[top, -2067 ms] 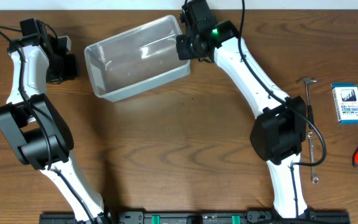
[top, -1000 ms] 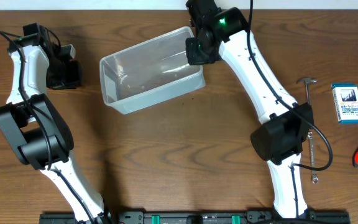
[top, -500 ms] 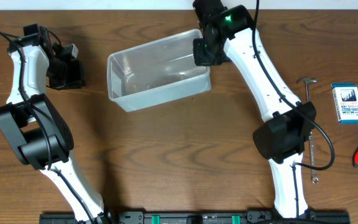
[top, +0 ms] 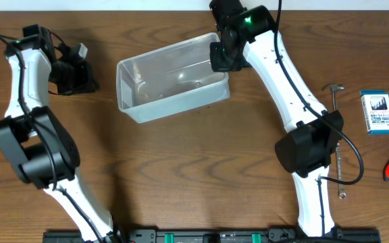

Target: Pack container

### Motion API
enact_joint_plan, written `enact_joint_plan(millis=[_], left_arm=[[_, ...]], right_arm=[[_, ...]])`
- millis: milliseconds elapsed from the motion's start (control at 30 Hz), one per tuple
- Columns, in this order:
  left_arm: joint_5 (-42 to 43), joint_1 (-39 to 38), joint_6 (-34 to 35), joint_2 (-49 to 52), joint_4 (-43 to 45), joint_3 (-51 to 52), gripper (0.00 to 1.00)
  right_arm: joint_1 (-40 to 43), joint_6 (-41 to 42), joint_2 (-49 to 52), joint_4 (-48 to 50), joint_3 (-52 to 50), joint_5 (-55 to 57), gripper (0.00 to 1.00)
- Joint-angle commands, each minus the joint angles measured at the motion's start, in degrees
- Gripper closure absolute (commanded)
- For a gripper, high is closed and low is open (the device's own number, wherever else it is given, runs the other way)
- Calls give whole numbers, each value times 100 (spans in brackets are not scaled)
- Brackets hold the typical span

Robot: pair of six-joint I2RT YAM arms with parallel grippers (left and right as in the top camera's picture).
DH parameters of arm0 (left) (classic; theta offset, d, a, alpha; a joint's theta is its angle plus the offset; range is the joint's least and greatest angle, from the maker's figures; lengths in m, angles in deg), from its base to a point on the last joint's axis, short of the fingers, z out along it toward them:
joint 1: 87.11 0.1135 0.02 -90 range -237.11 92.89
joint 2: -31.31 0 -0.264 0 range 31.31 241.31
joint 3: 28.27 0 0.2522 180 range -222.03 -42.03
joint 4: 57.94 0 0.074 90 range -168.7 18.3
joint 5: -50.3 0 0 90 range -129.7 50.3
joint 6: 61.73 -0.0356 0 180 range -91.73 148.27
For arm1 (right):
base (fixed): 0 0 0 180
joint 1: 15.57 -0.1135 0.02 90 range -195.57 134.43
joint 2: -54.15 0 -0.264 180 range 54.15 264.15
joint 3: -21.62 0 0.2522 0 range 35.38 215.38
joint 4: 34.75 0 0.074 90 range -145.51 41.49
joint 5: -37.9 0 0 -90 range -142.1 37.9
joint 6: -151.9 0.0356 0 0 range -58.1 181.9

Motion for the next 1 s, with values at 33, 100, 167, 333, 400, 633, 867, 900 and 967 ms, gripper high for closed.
enact_joint_plan(millis=[33, 100, 167, 333, 400, 633, 867, 900, 967], left_arm=[[236, 17, 31, -706, -37, -7, 94], [236, 17, 31, -837, -92, -7, 94], [291, 13, 31, -938, -177, -7, 94], [625, -11, 28, -966, -461, 0, 94], [623, -33, 28, -962, -514, 0, 94], [621, -190, 28, -962, -566, 0, 94], [619, -256, 31, -953, -612, 35, 94], [619, -256, 28, -953, -623, 42, 94], [619, -256, 31, -953, -649, 46, 94]], right_arm=[[35, 94, -267, 63, 170, 22, 99], [35, 92, -267, 66, 170, 22, 99], [35, 92, -267, 66, 170, 22, 99], [35, 94, -267, 79, 170, 22, 99], [35, 92, -267, 81, 170, 20, 99], [35, 94, -267, 103, 170, 20, 99], [37, 90, -267, 92, 170, 20, 99], [37, 87, -267, 70, 170, 22, 99], [35, 85, -267, 9, 170, 22, 99]])
